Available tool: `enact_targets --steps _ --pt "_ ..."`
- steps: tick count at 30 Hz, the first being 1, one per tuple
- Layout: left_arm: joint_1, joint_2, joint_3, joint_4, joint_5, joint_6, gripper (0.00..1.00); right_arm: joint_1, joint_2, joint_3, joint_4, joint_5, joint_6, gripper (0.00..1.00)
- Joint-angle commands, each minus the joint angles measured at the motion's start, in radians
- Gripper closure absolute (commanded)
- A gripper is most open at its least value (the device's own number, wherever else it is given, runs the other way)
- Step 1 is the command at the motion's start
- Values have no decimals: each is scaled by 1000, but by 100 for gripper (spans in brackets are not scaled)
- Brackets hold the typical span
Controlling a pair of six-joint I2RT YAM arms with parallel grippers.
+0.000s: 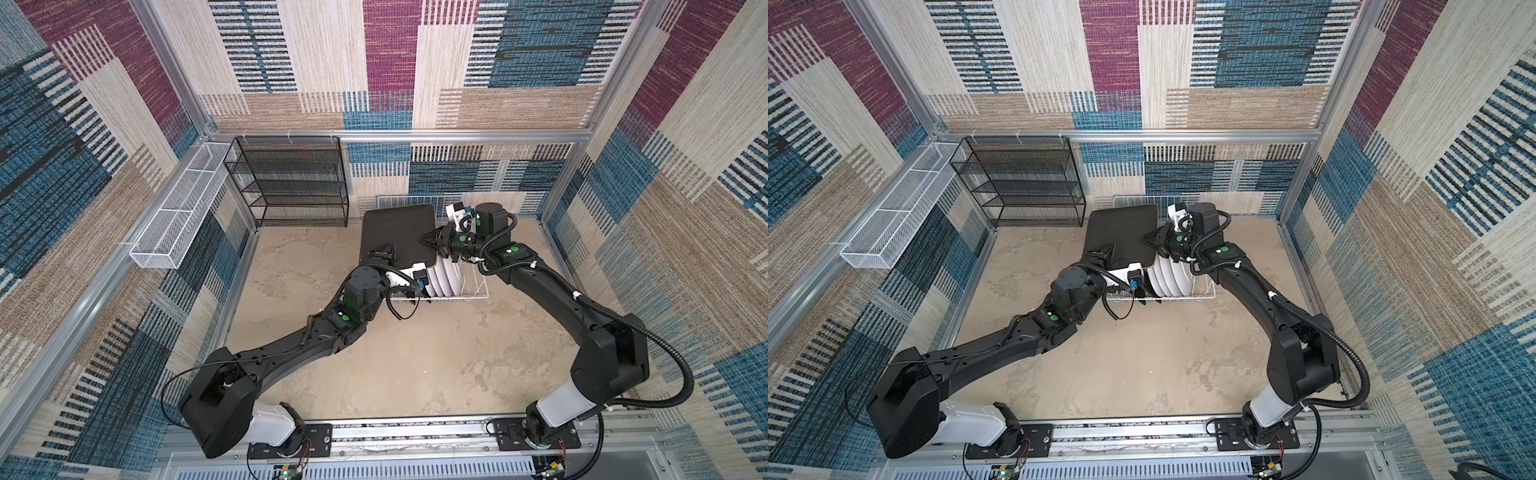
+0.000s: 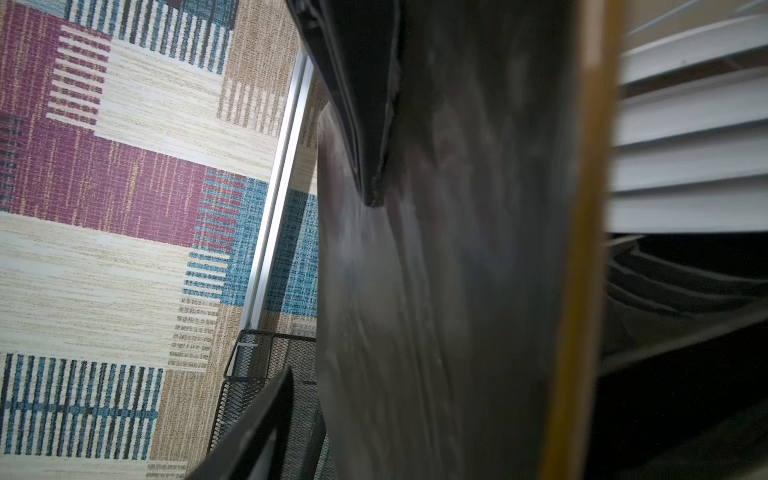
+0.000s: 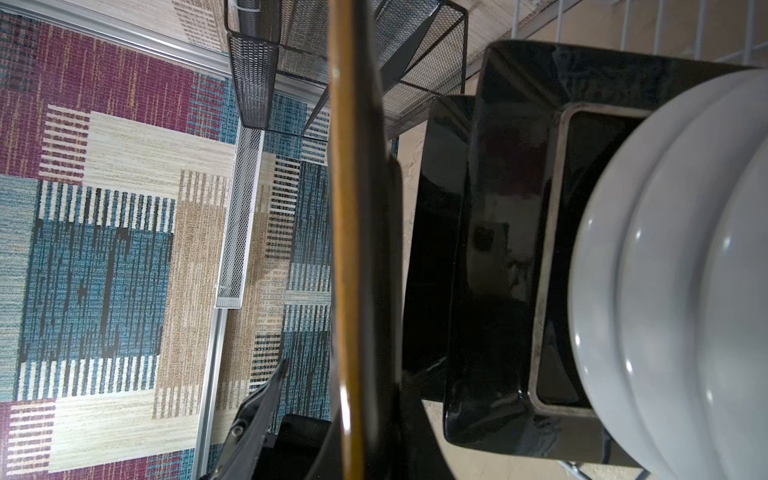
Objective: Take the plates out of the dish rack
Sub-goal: 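Grasp the raised black plate's far edge with the right gripper, then release the black plate from the left gripper and pull it back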
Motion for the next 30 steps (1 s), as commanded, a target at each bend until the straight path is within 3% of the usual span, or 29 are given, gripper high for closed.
enact_targets --steps 1,6,16,23,26,30 --pt "1 -11 -10 66 13 -30 24 -12 -22 -3 179 -36 44 100" --pt "0 -56 -17 -50 22 -91 11 -43 -44 -13 216 -16 60 100" --pt "-1 -269 1 -354 101 -447 3 -122 -86 -29 222 42 43 100" --pt "34 -373 137 -616 216 -823 4 -148 -119 -66 240 43 -15 100" --pt "89 -363 224 -703 297 -1010 4 -158 -138 -80 245 39 -51 100" --pt "160 -326 304 -745 321 -1190 4 -167 -134 -71 232 -11 -77 100"
